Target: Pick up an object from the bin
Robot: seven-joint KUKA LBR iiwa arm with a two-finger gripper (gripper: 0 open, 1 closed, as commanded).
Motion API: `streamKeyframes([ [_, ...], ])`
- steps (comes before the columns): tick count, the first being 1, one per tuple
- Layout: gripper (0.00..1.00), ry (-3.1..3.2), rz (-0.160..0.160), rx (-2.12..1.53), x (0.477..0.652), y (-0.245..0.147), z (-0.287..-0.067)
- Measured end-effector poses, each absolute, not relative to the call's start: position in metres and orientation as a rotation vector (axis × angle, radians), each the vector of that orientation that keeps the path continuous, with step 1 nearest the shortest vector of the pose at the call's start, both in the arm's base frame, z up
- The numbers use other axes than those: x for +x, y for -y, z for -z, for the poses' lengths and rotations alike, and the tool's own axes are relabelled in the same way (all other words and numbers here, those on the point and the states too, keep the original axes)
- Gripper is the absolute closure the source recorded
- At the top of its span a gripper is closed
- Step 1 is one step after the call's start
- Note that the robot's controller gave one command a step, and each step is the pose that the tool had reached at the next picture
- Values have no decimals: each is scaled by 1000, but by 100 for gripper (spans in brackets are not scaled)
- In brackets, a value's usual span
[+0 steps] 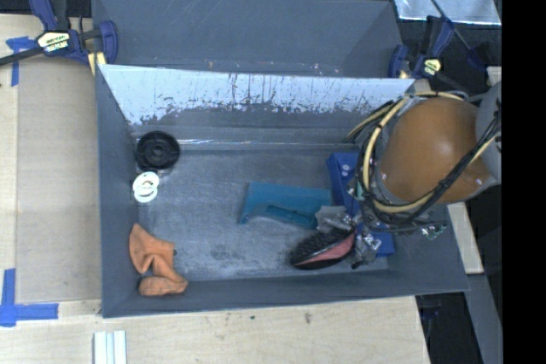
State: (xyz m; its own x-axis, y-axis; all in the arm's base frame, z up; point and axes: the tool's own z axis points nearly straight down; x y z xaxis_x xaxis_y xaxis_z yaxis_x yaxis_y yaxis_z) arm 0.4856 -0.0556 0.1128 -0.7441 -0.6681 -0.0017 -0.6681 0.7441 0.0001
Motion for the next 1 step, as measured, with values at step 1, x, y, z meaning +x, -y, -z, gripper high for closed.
streamKeyframes([
  [1, 100, -2938, -6, -1124, 484, 55, -130],
])
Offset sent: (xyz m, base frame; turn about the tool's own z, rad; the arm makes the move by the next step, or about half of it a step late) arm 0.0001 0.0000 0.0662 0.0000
